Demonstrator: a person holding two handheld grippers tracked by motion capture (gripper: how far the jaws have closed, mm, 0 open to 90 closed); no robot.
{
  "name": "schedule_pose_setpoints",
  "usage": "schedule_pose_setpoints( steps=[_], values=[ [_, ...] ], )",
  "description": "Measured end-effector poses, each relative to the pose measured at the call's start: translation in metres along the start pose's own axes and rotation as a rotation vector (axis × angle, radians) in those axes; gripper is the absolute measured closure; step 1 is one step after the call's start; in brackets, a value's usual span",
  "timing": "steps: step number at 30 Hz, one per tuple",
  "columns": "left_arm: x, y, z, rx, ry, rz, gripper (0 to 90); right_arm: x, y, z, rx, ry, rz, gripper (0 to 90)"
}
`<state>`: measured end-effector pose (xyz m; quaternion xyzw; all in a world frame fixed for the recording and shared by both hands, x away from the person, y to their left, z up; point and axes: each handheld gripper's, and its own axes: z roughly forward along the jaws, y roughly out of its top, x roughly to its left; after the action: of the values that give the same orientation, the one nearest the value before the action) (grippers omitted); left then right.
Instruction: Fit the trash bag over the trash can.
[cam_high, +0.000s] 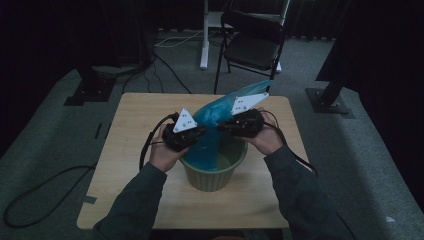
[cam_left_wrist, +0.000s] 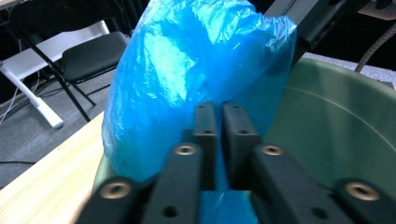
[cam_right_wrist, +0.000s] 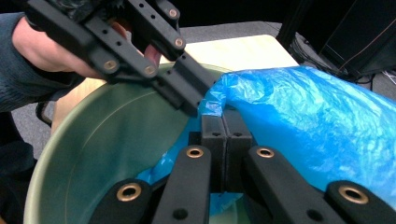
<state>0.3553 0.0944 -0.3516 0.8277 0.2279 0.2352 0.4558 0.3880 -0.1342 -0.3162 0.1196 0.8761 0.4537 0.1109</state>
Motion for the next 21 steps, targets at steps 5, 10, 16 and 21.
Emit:
schedule_pose_setpoints(
  steps=[5,10,16,21],
  values=[
    [0.000,-0.002,-0.004,-0.008,0.008,0.018,90.0,0.000,-0.001,0.000,0.005,0.003,-0.003,88.1],
    [-0.001,-0.008,-0.010,-0.011,0.008,0.021,90.0,-0.002,-0.006,-0.005,0.018,0.011,-0.002,69.4],
    [-0.003,-0.019,-0.018,-0.008,0.000,0.025,89.9,-0.009,-0.012,-0.023,-0.015,0.010,0.011,60.3],
    [-0.005,-0.025,-0.020,0.004,-0.005,0.026,89.9,-0.022,-0.011,-0.027,-0.017,-0.064,0.059,52.6]
  ],
)
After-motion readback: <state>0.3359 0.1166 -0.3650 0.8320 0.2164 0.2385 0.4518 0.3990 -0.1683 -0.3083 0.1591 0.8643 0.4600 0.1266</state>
